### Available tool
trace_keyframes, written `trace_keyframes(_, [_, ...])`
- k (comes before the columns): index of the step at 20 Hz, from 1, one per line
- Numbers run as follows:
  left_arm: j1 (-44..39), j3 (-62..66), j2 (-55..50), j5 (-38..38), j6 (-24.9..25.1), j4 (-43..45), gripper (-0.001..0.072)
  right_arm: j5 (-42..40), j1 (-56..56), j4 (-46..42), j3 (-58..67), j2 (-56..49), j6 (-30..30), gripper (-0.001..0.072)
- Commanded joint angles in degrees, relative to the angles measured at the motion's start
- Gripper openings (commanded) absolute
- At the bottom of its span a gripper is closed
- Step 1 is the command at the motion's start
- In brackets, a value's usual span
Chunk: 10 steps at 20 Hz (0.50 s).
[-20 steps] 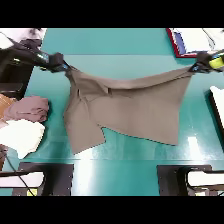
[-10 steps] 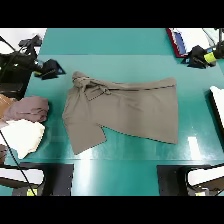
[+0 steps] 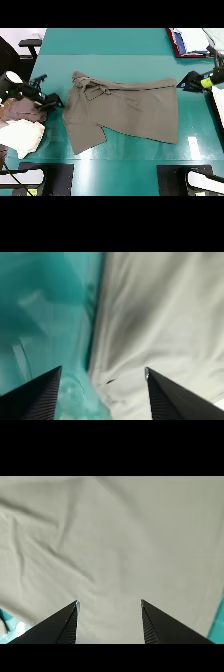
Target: Fold the shirts.
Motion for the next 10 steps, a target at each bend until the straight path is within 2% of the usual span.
trace_keyframes(1, [0.09,-6.67,0.52,1.18,1.49,-2.60,0.0613,-3.63,0.68,0.11,-7.82,5.16,-0.24,0.0447])
trace_keyframes(4, [-1.42,-8.31,0.52,1.55,2.47,-4.07,0.0611,-3.67,-0.28,0.11,-9.73,7.15,-0.24,0.0447])
trace_keyframes(5, [-2.38,-8.31,0.55,1.60,2.49,-4.11,0.0516,-3.63,-0.44,0.09,-9.73,7.65,-0.24,0.0447])
trace_keyframes(6, [-3.34,-8.31,0.68,1.81,2.51,-4.11,0.0362,-3.63,-0.44,-0.20,-9.73,8.22,-0.24,0.0447])
trace_keyframes(7, [-4.00,-8.28,1.18,2.51,2.45,-4.09,0.0303,-3.43,-0.44,-0.46,-9.73,8.74,-0.24,0.0447])
trace_keyframes(8, [-4.17,-8.20,2.16,3.56,2.45,-4.11,0.0151,-2.80,-0.44,-0.59,-9.73,9.16,-0.24,0.0447])
trace_keyframes(9, [-4.15,-8.17,3.54,4.85,2.45,-3.98,0.0030,-1.75,-0.44,-1.09,-9.73,9.20,-0.20,0.0446])
trace_keyframes(10, [-4.17,-8.13,5.68,6.16,2.38,-3.48,0.0029,0.09,-0.44,-3.13,-9.79,9.18,-0.15,0.0447])
